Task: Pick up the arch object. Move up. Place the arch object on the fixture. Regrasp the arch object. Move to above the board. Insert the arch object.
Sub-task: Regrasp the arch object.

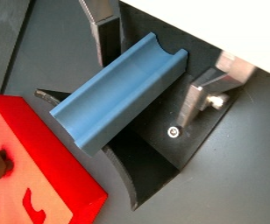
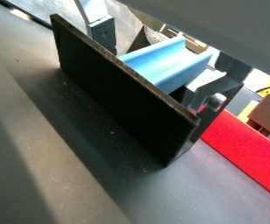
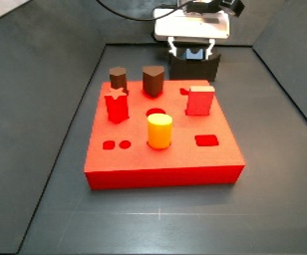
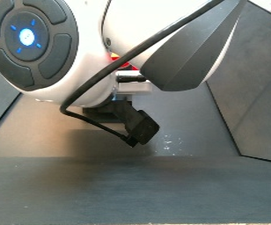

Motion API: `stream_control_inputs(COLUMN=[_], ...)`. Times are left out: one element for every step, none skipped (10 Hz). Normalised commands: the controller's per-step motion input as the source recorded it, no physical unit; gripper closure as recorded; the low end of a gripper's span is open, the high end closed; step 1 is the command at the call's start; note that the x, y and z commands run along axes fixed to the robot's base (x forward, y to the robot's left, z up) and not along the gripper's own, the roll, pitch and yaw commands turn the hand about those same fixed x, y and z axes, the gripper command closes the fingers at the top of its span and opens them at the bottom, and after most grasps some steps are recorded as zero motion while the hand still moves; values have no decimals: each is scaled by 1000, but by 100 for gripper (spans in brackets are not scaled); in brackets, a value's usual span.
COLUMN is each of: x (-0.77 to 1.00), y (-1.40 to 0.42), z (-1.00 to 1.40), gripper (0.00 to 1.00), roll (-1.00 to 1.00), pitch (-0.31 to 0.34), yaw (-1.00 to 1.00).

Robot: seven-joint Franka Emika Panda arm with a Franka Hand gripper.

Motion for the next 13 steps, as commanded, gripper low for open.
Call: stream_control_inputs(x=[0,-4,-24,-25,-30,-35,-31,-29,-27,-23,-66,-70,-109], y=[0,4,-2,-8,-6,3,2,3,6,2,-1000,-1000,-1000], z=[1000,1000,1000,1000,1000,916,689,517,345,172,937,951,953], gripper=[0,0,0,0,0,0,0,0,0,0,0,0,0], roll=[-36,-26,5,32,40,42,45,44,48,47,1000,1000,1000], pitch=[19,20,33,42,50,65,81,89,92,87,55,53,38], yaw=[27,29,28,21,17,8,-5,-17,-26,-34,12,12,10])
